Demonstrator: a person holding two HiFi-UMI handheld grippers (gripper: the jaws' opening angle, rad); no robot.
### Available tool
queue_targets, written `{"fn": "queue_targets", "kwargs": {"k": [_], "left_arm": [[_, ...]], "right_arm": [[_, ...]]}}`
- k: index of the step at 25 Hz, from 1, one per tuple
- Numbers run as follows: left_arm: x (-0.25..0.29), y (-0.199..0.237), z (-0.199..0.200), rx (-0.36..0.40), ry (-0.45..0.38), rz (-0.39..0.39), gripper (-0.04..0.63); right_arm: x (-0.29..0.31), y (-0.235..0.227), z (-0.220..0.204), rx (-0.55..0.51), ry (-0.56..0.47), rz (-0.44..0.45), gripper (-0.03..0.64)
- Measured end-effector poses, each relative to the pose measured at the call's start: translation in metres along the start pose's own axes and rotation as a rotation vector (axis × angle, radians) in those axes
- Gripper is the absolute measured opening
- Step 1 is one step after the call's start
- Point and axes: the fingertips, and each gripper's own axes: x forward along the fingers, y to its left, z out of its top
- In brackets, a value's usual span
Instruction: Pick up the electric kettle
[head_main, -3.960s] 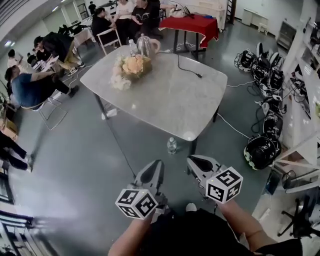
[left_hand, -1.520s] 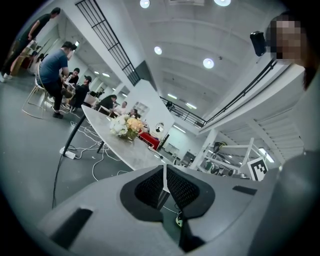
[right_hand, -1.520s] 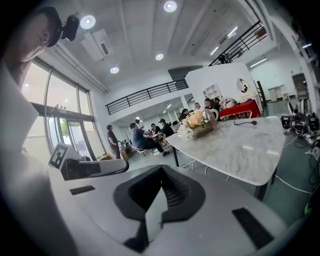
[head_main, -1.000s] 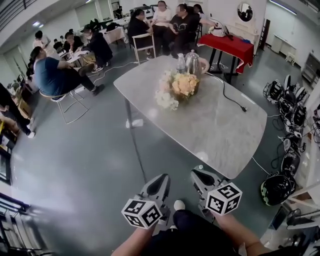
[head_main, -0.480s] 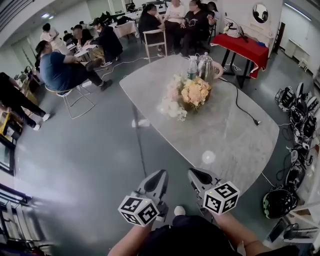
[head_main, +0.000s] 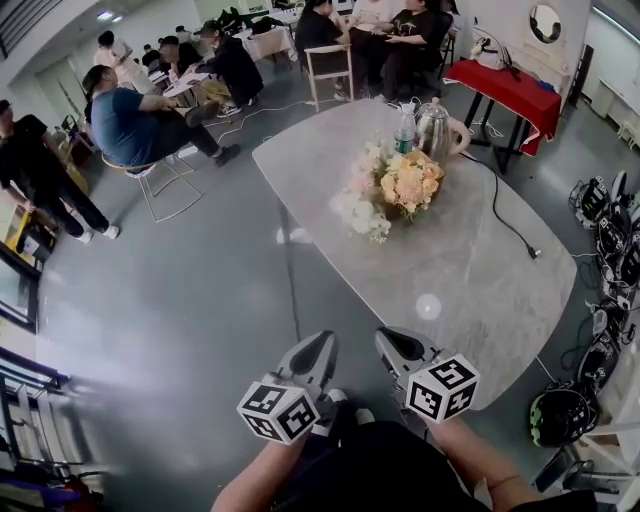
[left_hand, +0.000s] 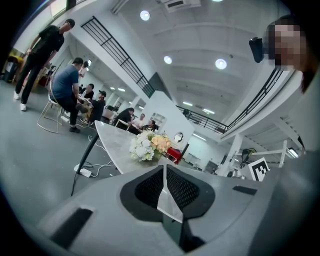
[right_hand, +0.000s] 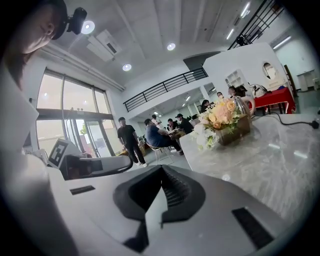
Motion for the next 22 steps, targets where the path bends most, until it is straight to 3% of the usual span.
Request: {"fn": "queue_targets", "kwargs": {"k": [13, 22], "left_arm": [[0.021, 0.049, 0.028, -0.022, -0.012, 0.005, 0.023], [0.038, 0.125, 0.082, -0.015, -0.035, 0.02, 0.023]], "right_arm": [[0.065, 0.004, 0.01, -0.019, 0.033, 0.024, 0.006], [0.153, 0.013, 0.038, -0.038, 0.035, 0.033, 0.006]]}}
